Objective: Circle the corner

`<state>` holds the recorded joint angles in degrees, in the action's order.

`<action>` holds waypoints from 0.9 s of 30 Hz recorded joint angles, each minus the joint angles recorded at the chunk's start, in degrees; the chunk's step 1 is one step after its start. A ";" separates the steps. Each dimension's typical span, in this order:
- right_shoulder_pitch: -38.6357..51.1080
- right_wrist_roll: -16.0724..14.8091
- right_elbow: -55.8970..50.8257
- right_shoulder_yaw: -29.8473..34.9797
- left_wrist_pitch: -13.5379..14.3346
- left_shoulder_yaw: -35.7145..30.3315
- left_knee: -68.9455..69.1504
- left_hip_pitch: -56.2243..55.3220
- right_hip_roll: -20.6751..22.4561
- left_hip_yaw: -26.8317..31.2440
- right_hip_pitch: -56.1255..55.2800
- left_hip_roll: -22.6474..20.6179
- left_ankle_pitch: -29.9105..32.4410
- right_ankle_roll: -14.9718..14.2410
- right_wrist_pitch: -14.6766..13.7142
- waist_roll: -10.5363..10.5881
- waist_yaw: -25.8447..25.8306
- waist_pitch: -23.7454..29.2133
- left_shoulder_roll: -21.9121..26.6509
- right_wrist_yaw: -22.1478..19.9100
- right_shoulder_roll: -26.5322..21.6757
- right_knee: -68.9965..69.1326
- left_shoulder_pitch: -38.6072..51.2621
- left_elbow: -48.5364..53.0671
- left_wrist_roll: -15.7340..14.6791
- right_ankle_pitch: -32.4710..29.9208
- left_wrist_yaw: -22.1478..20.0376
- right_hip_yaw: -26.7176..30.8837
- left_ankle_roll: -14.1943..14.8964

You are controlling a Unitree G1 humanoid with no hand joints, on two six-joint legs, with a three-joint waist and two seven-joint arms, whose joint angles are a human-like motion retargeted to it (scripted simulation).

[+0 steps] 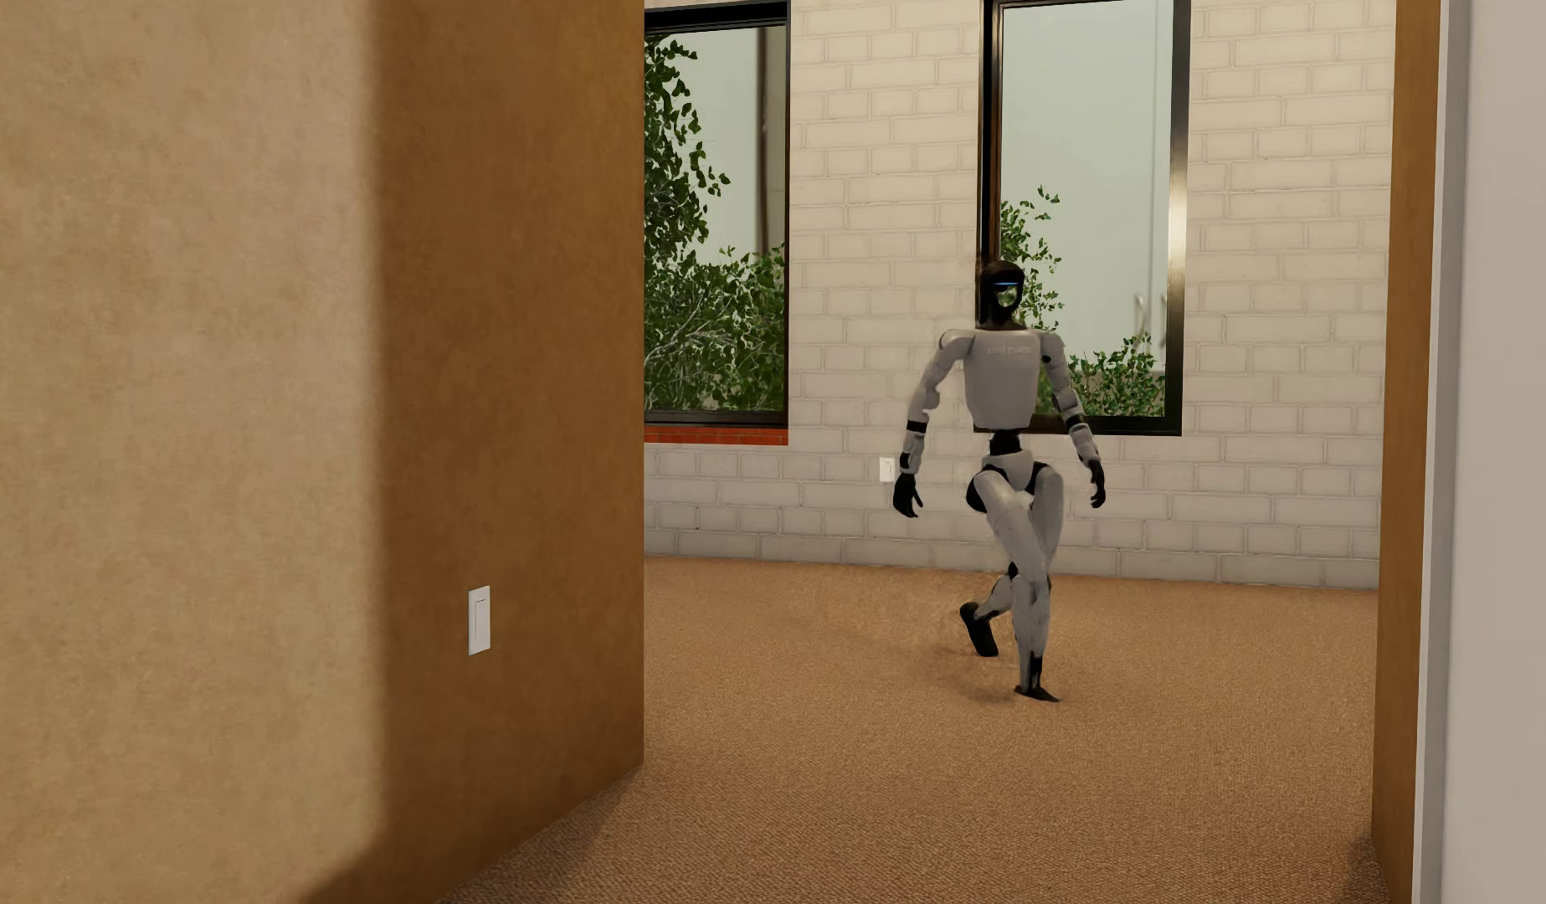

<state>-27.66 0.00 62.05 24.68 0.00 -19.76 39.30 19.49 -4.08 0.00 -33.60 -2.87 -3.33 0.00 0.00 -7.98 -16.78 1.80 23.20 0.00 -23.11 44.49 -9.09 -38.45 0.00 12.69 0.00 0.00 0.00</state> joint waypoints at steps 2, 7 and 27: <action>3.46 0.00 -0.34 2.43 0.00 -2.49 30.30 -10.72 5.47 0.00 5.61 2.03 6.20 0.00 0.00 -0.44 2.34 2.36 -0.69 0.00 0.25 6.81 -1.81 -8.75 0.00 5.04 0.00 0.00 0.00; 8.72 0.00 -18.61 -0.35 0.00 -12.29 31.02 -41.05 9.27 0.00 34.39 -2.11 12.82 0.00 0.00 -5.18 19.00 2.57 -0.81 0.00 2.25 -11.99 -10.23 -17.38 0.00 -3.65 0.00 0.00 0.00; 3.27 0.00 -5.93 -1.88 0.00 -2.47 -16.02 0.49 -5.28 0.00 3.24 -2.76 -17.47 0.00 0.00 1.73 -2.00 2.20 4.80 0.00 -1.49 -17.34 9.95 -1.83 0.00 1.38 0.00 0.00 0.00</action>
<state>-24.39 0.00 56.12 22.80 0.00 -22.23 23.28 19.98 -9.36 0.00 -30.36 -5.63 -20.80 0.00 0.00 -6.24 -18.78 4.01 27.99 0.00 -24.60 27.15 0.86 -40.27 0.00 14.07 0.00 0.00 0.00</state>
